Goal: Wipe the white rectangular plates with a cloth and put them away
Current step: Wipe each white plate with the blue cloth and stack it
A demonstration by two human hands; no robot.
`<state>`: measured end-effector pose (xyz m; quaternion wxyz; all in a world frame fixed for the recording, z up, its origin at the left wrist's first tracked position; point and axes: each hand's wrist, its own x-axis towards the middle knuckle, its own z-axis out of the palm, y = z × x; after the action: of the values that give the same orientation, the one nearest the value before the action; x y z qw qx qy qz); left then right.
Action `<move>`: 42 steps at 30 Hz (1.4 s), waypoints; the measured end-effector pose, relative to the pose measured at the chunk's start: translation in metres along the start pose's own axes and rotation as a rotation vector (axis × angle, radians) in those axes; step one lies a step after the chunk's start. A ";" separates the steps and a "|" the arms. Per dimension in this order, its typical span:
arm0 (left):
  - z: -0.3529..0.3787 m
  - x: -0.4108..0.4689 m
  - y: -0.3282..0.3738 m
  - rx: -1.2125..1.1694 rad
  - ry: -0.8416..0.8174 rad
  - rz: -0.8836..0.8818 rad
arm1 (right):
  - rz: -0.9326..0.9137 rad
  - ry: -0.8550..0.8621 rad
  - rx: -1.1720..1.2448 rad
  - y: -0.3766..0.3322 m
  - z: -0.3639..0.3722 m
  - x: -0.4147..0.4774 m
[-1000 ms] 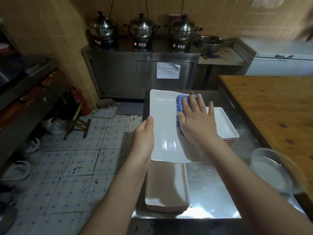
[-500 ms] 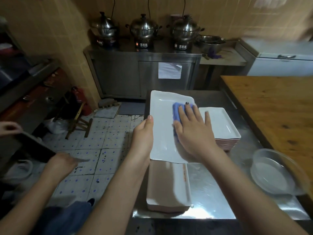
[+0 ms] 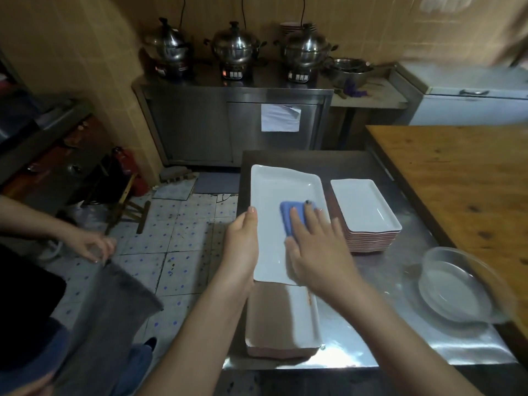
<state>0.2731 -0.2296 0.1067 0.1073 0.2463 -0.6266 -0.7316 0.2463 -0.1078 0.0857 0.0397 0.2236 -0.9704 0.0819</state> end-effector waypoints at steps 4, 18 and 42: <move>0.005 -0.004 -0.007 0.015 -0.006 -0.027 | -0.010 -0.088 0.180 -0.005 -0.003 0.020; 0.006 -0.012 -0.014 0.016 0.004 -0.019 | 0.131 0.173 0.470 -0.009 -0.003 -0.002; -0.015 -0.032 -0.100 0.279 0.112 -0.234 | 0.566 -0.249 1.596 0.071 0.029 -0.026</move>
<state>0.3226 -0.2086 0.0155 0.0211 0.3703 -0.6820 -0.6303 0.2374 -0.0383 0.0444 -0.2585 -0.0586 -0.6389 0.7222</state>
